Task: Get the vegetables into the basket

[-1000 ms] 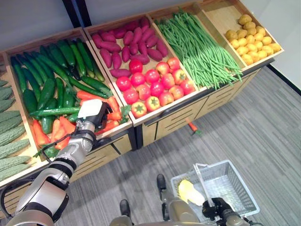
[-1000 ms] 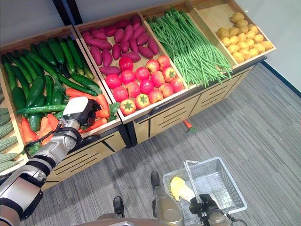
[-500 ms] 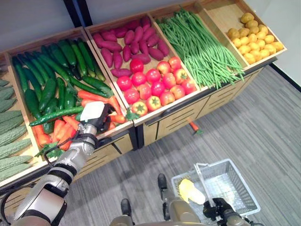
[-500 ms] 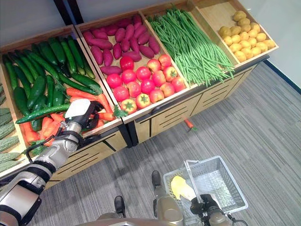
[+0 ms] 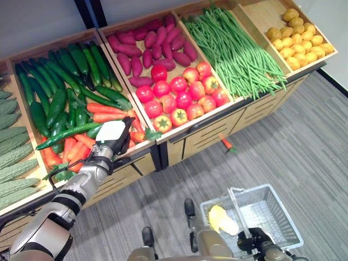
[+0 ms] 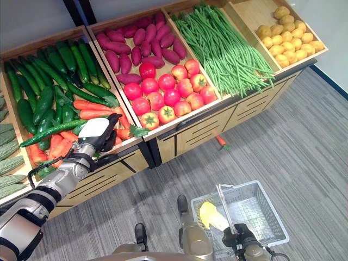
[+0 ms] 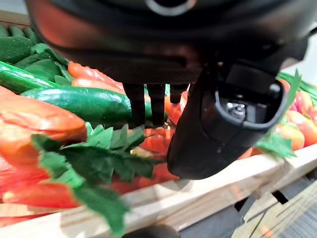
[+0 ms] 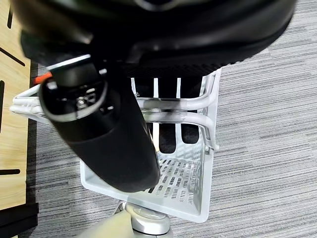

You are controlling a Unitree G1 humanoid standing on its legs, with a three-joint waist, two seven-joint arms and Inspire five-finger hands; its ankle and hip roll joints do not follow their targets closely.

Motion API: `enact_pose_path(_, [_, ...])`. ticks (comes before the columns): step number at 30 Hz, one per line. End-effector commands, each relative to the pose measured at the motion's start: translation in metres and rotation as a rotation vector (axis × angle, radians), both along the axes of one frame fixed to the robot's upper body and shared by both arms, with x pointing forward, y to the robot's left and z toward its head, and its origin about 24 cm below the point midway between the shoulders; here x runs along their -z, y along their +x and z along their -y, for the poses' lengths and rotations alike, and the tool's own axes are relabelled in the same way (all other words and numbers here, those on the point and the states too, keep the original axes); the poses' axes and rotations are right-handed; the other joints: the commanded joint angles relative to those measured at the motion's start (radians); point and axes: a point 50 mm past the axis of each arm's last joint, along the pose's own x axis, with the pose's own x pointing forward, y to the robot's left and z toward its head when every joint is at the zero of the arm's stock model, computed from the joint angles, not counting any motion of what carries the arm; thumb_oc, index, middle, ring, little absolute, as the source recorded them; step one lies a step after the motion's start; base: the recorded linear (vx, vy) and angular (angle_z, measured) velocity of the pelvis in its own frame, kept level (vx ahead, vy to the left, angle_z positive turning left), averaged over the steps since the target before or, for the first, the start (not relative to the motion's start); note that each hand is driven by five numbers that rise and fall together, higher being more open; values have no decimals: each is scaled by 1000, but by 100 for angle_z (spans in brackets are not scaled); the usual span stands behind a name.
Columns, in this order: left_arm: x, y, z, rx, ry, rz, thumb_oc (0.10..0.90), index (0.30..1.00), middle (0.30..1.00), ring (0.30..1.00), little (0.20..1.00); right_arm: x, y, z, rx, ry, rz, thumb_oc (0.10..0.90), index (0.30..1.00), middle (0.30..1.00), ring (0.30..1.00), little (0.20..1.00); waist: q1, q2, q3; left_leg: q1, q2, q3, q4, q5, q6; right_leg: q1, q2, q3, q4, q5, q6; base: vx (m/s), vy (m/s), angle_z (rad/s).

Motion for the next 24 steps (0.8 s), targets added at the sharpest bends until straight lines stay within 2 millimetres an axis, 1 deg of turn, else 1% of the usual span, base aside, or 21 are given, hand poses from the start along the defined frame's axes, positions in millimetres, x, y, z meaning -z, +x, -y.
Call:
enact_pose_path(1, [-21, 23, -7, -1, 188, -4, 871, 959, 959, 959, 959, -6, 17, 3, -23, -6, 59, 400, 300, 300, 300, 300, -23, -12, 8, -25, 33, -64, 7, -14, -7, 33, -92, 42, 11, -60, 121, -20, 16, 3])
enact_pose_path(2, [-15, 23, -12, -23, 229, -42, 712, 736, 736, 736, 736, -7, 18, 3, -26, -8, 60, 400, 300, 300, 300, 300, -26, -12, 12, -27, 32, -64, 7, -13, -7, 29, -91, 44, 12, -59, 121, -25, 16, 7])
enact_pose_path(3, [-10, 24, -14, -44, 273, -73, 469, 396, 396, 396, 396, -7, 22, 2, -32, -8, 64, 400, 300, 300, 300, 300, -27, -12, 16, -31, 33, -63, 7, -11, -7, 25, -91, 47, 12, -58, 121, -21, 12, 7])
enact_pose_path(4, [-9, 26, -12, -49, 281, -77, 400, 300, 300, 300, 300, -8, 24, 2, -36, -9, 70, 400, 300, 300, 300, 300, -29, -13, 21, -33, 33, -62, 7, -9, -7, 21, -90, 48, 13, -56, 121, -22, 10, 5])
enact_pose_path(5, [-1, 25, -13, -61, 303, -115, 400, 300, 300, 300, 300, -9, 26, 2, -36, -12, 74, 400, 300, 300, 300, 300, -31, -13, 26, -36, 33, -62, 7, -8, -6, 16, -90, 50, 14, -55, 120, 0, 0, 0])
enact_pose_path(8, [2, 27, -12, -72, 331, -152, 400, 300, 300, 300, 300, -10, 30, 3, -37, -14, 76, 400, 300, 300, 300, 300, -32, -12, 32, -43, 32, -60, 7, -6, -5, 8, -88, 53, 15, -52, 120, 0, 0, 0])
enact_pose_path(11, [9, 25, -15, -82, 356, -186, 400, 300, 300, 300, 300, -11, 32, 4, -41, -14, 77, 400, 300, 300, 300, 300, -32, -7, 32, -43, 32, -58, 7, -8, -5, 6, -88, 57, 14, -51, 121, 10, 16, -11])
enact_pose_path(13, [9, 25, -15, -83, 357, -185, 400, 300, 300, 300, 300, -11, 32, 5, -37, -13, 77, 400, 300, 300, 300, 300, -31, -6, 30, -43, 32, -58, 7, -8, -5, 6, -89, 56, 14, -51, 121, 8, 7, -5])
enact_pose_path(16, [16, 21, -17, -99, 353, -204, 400, 300, 300, 300, 300, -11, 33, 4, -39, -12, 78, 400, 300, 300, 300, 300, -30, -3, 27, -42, 30, -56, 7, -9, -4, 8, -89, 56, 12, -52, 120, 9, 10, 5])
enact_pose_path(20, [20, 18, -18, -109, 341, -211, 400, 300, 300, 300, 300, -11, 34, 3, -42, -7, 86, 400, 300, 300, 300, 300, -29, -1, 22, -40, 30, -55, 7, -10, -5, 10, -92, 55, 11, -52, 121, 5, 9, -11])
enact_pose_path(24, [16, 19, -18, -111, 324, -190, 400, 300, 300, 300, 300, -10, 30, 2, -44, -2, 78, 400, 300, 300, 300, 300, -27, -1, 17, -33, 27, -57, 7, -14, -4, 19, -94, 52, 11, -54, 121, 0, 0, 0])
